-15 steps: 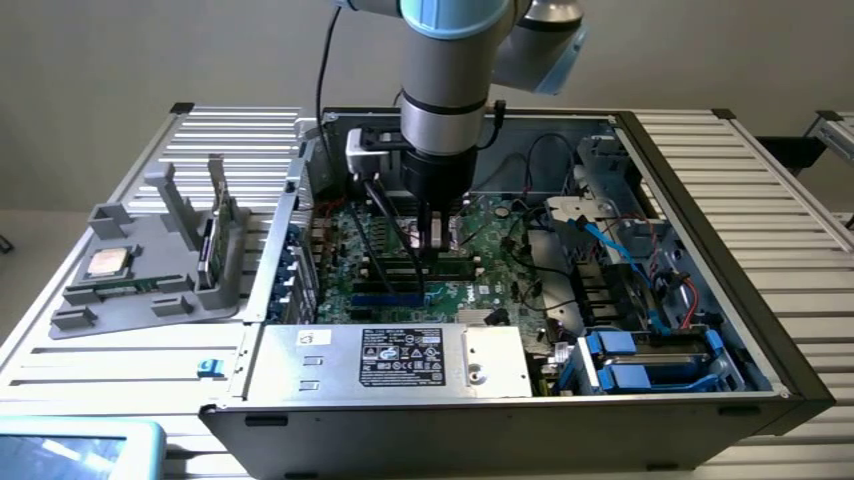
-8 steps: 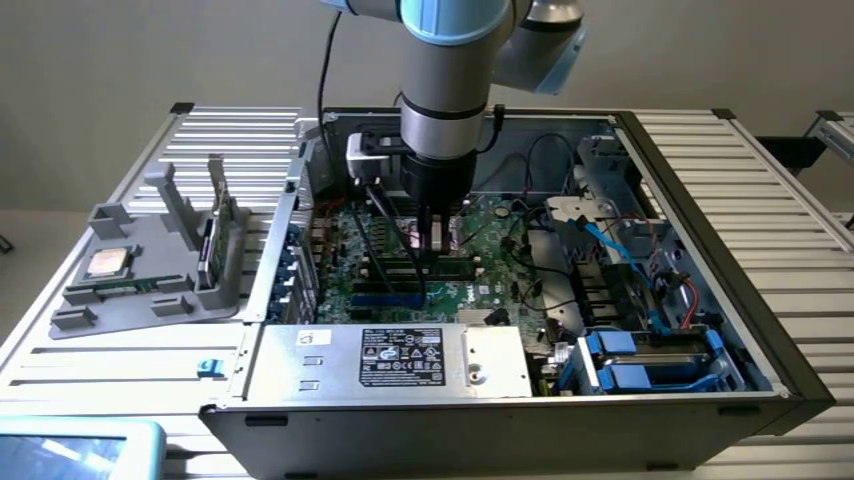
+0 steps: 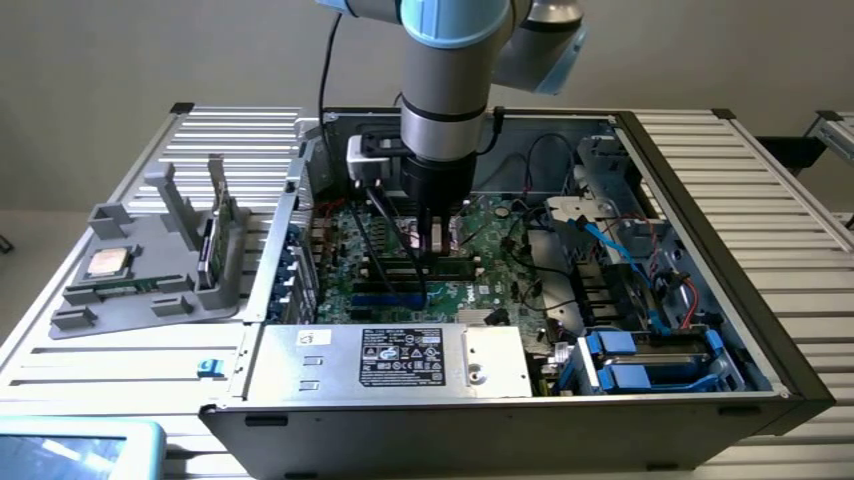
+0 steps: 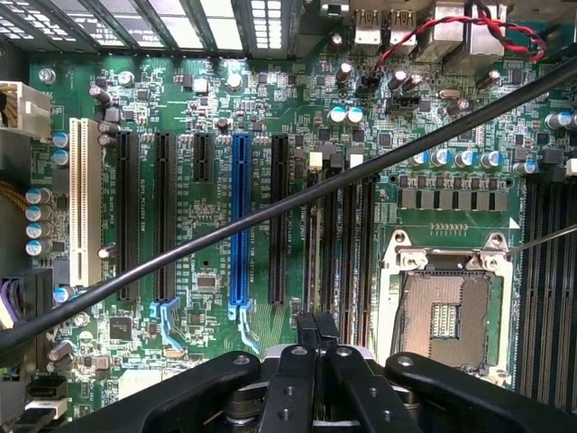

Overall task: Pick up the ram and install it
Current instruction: 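Press down the ram until it locks into place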

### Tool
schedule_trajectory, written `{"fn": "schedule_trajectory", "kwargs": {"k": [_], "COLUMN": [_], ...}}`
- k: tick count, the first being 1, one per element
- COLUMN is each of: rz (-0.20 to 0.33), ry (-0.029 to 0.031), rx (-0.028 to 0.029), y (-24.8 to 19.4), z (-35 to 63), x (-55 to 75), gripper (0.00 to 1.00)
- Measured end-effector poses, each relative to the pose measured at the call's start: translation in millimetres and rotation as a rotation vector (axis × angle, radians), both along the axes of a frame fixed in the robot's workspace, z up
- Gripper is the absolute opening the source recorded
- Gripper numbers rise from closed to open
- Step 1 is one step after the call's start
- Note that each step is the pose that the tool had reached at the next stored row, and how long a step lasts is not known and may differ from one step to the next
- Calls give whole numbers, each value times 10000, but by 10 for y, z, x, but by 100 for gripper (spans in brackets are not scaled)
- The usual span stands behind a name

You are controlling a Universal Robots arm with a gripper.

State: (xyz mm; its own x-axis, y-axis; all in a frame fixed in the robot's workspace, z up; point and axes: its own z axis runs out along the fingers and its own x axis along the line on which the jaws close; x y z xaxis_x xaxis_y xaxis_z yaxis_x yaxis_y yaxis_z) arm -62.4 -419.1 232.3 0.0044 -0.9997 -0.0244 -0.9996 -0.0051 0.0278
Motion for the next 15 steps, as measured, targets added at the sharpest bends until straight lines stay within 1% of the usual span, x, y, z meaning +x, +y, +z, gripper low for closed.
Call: {"fn": "schedule_trajectory", "kwargs": {"k": [8, 15], "rz": [37, 46], "ry": [0, 0], "rx": [-1, 0], "y": [0, 0], "z": [-30, -37], "x": [0, 0], "gripper": [9, 9]}}
